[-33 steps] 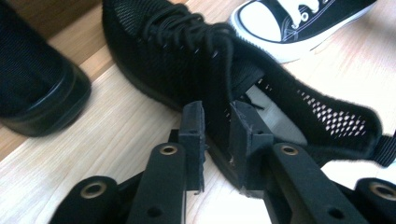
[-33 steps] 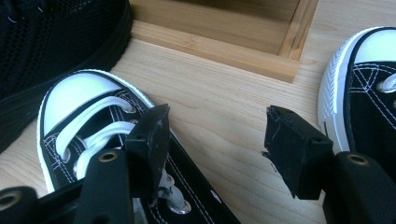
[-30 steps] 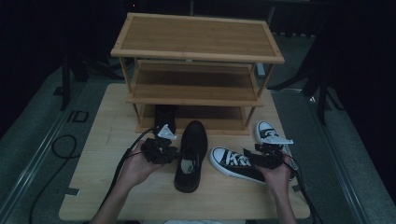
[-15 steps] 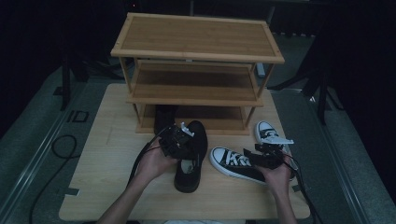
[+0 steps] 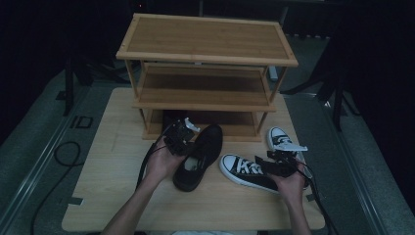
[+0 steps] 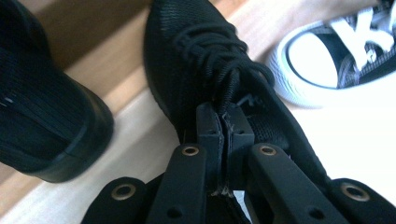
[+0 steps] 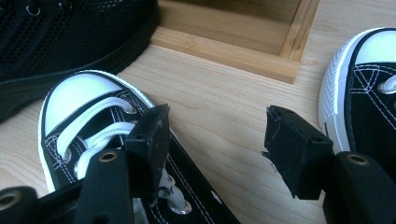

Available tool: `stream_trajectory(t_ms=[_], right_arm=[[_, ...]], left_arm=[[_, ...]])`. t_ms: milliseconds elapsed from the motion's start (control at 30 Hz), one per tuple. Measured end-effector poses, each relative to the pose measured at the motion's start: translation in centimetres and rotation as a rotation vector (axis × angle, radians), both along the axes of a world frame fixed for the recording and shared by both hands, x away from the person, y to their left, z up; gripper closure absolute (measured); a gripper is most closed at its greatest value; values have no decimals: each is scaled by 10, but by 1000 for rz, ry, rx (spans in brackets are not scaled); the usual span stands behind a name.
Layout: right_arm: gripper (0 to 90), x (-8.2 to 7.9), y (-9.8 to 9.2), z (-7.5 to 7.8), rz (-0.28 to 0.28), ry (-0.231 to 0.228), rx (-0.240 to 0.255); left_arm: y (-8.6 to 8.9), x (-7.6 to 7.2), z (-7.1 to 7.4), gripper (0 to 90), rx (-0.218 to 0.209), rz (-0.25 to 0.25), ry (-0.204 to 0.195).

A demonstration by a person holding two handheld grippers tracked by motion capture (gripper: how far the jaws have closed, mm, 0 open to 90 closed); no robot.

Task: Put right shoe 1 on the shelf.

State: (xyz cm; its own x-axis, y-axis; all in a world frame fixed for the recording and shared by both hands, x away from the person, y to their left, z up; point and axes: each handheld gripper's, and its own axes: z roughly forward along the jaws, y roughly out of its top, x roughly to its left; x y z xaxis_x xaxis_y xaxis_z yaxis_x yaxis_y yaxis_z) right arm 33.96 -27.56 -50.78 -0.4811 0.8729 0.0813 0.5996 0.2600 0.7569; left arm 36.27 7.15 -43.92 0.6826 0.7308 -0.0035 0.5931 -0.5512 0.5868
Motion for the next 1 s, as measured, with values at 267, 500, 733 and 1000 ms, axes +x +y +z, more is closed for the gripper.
stream_trajectory(t_ms=[267, 500, 733, 1000], right_arm=[[402, 0, 0, 0, 1, 0, 0], [402, 0, 0, 0, 1, 1, 0], [402, 0, 0, 0, 0, 1, 2], [402, 0, 0, 0, 1, 1, 2]], left_arm=[[8, 18, 4, 884, -39, 80, -38], [20, 30, 4, 883, -69, 167, -60], [29, 37, -5, 881, -65, 228, -63], [38, 39, -15, 871, -75, 225, -37]])
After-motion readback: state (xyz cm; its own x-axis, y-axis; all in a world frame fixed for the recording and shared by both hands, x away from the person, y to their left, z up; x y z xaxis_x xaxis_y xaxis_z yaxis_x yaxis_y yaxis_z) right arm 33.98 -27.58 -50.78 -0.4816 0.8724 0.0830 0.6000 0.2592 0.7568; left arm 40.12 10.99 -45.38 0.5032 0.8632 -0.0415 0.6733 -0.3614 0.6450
